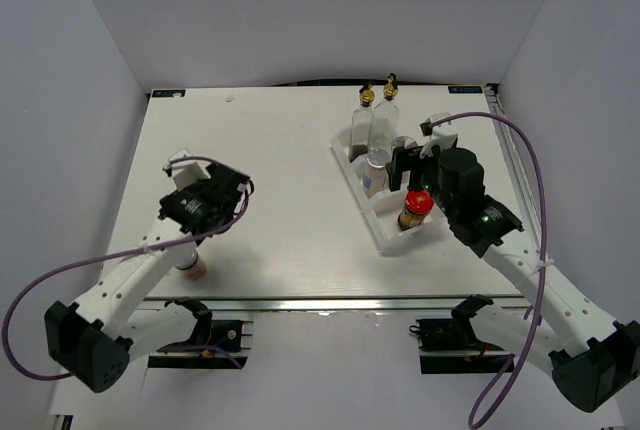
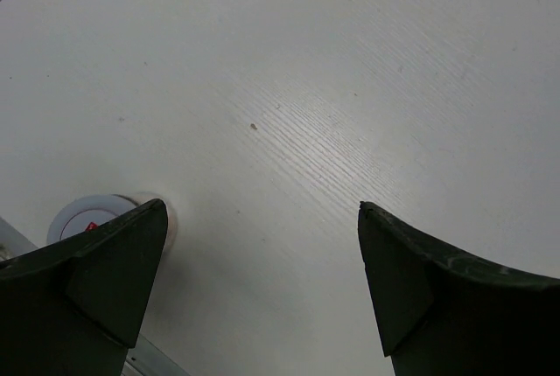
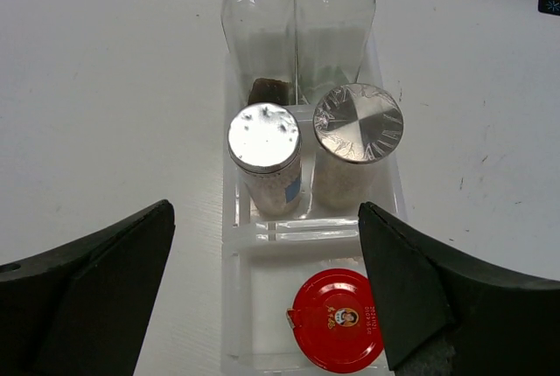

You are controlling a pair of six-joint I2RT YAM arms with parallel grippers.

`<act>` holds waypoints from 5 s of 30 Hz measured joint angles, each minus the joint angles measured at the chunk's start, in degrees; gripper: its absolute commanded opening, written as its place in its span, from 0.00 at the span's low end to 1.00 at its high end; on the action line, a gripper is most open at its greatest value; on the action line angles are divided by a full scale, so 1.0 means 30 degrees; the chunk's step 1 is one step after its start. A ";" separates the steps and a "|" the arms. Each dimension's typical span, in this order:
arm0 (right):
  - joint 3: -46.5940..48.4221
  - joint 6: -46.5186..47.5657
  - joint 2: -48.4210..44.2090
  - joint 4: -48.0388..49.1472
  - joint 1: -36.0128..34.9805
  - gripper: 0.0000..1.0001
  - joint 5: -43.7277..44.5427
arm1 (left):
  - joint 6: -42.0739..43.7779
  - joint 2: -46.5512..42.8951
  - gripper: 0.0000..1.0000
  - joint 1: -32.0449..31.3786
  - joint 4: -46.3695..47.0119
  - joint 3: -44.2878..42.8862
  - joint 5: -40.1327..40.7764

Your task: Organize the condiment bottles

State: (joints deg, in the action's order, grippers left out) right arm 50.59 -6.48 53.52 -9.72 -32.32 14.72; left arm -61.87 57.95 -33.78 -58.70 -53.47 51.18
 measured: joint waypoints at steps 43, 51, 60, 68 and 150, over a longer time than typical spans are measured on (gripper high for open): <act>-0.0590 0.0444 0.0787 0.0284 0.0138 0.89 0.2040 | 0.7599 0.0619 0.10 1.0710 0.0036 0.3774 -1.1154; -0.0590 -0.0255 0.0685 0.0131 0.0393 0.89 0.2827 | 0.7380 -0.0262 0.00 1.0207 0.1107 0.2528 -1.2888; -0.1268 -0.3351 -0.1246 -0.0437 0.4357 0.89 0.4554 | 0.6441 0.4000 0.00 0.0889 0.5187 -0.2754 -1.1125; -0.1559 -0.4983 -0.1596 -0.1384 0.7257 0.89 0.4619 | 0.8021 1.2998 0.00 -0.5260 0.6426 -1.0892 -1.0404; -0.1792 -0.4736 -0.0940 -0.1290 0.7985 0.89 0.2375 | 1.2225 1.8083 0.98 -0.9916 0.4641 -1.6997 -0.8080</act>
State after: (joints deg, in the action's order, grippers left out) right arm 45.21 -20.69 50.70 -13.58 -8.36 21.85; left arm -25.19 112.20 -63.53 -44.77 -104.47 26.94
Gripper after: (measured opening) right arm 0.896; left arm 0.981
